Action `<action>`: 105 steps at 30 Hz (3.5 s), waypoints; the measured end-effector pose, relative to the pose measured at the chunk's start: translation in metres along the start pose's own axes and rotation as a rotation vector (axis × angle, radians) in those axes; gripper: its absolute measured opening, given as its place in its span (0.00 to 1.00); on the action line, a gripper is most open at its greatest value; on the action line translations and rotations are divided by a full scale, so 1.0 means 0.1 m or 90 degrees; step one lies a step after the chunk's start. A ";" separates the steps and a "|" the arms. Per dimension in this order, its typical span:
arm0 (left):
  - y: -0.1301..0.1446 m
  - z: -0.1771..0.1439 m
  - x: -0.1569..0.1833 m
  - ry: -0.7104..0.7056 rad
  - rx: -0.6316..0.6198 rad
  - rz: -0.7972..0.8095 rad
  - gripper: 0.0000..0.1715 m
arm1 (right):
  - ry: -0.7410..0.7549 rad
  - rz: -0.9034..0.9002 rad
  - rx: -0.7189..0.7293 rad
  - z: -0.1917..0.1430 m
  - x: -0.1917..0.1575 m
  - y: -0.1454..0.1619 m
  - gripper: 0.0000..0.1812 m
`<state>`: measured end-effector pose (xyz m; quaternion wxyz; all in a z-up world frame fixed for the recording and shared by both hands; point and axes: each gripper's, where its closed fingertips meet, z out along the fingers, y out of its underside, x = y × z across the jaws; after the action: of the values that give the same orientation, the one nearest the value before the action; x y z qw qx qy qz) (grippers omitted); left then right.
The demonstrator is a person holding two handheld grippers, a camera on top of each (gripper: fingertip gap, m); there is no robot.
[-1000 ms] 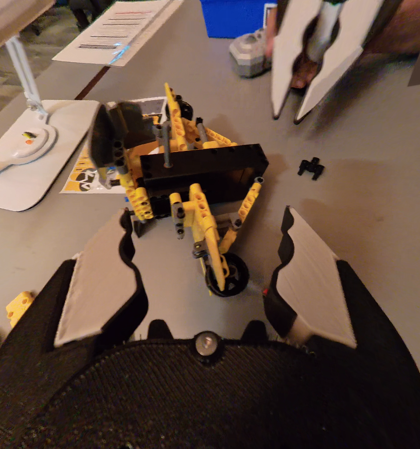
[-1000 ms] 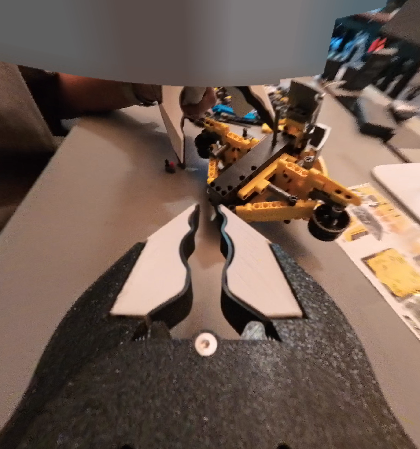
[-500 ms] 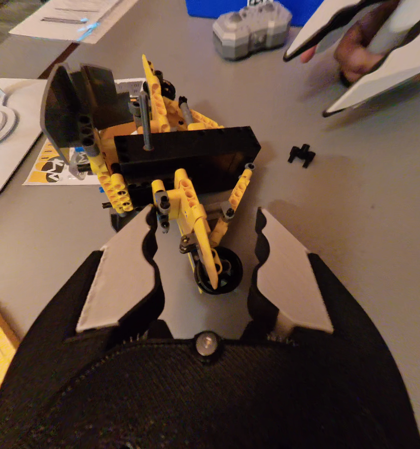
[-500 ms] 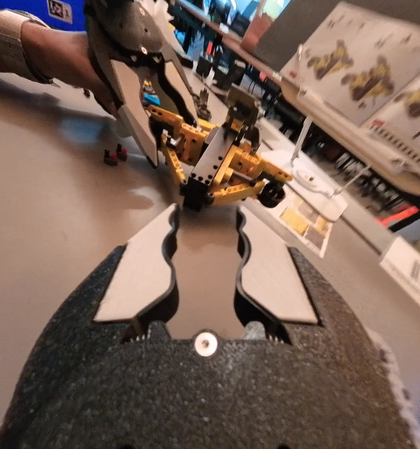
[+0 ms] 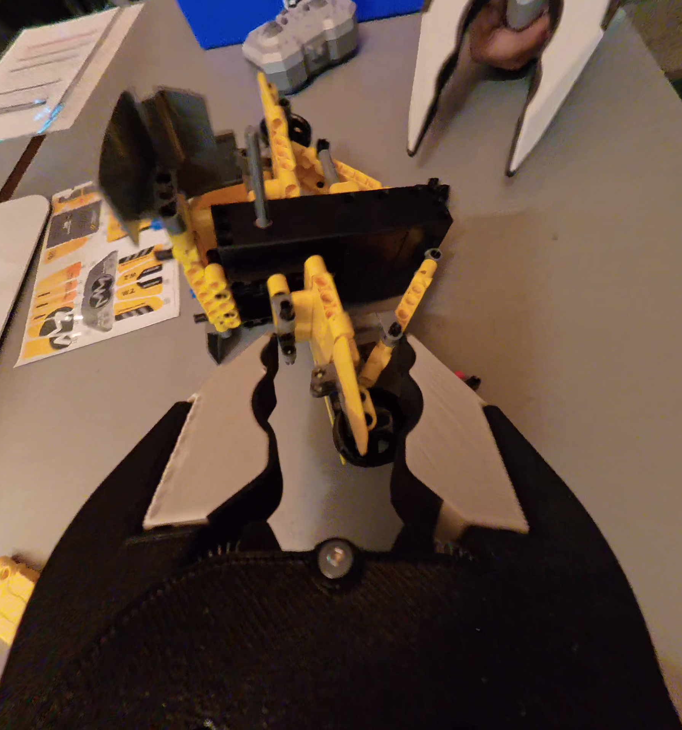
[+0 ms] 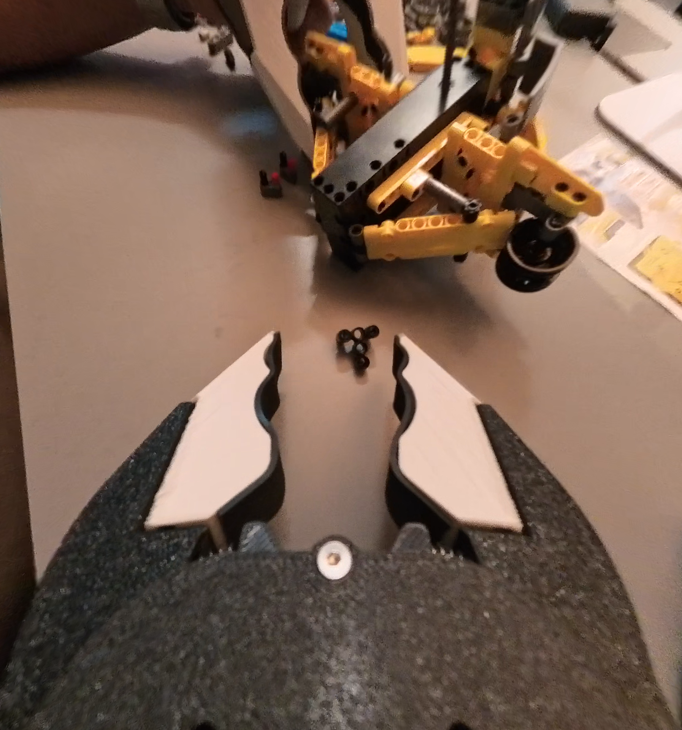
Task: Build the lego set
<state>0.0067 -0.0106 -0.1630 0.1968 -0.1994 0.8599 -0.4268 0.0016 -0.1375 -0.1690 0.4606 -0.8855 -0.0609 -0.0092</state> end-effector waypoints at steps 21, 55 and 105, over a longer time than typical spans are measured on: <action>-0.07 -0.24 -0.30 -0.131 0.018 -0.050 0.49 | -0.044 0.013 -0.059 0.17 0.13 0.07 0.20; -0.37 0.19 -0.10 -0.188 -0.007 -0.044 0.66 | -0.058 -0.168 -0.027 0.42 0.17 -0.85 0.11; -0.38 0.18 -0.13 -0.213 0.029 -0.040 0.57 | 0.008 -0.211 -0.299 0.47 0.22 -0.80 0.11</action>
<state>0.0333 -0.0369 -0.1396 0.3284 -0.2901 0.7983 -0.4131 0.0119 -0.0512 -0.1294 0.2356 -0.9458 -0.1980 -0.1037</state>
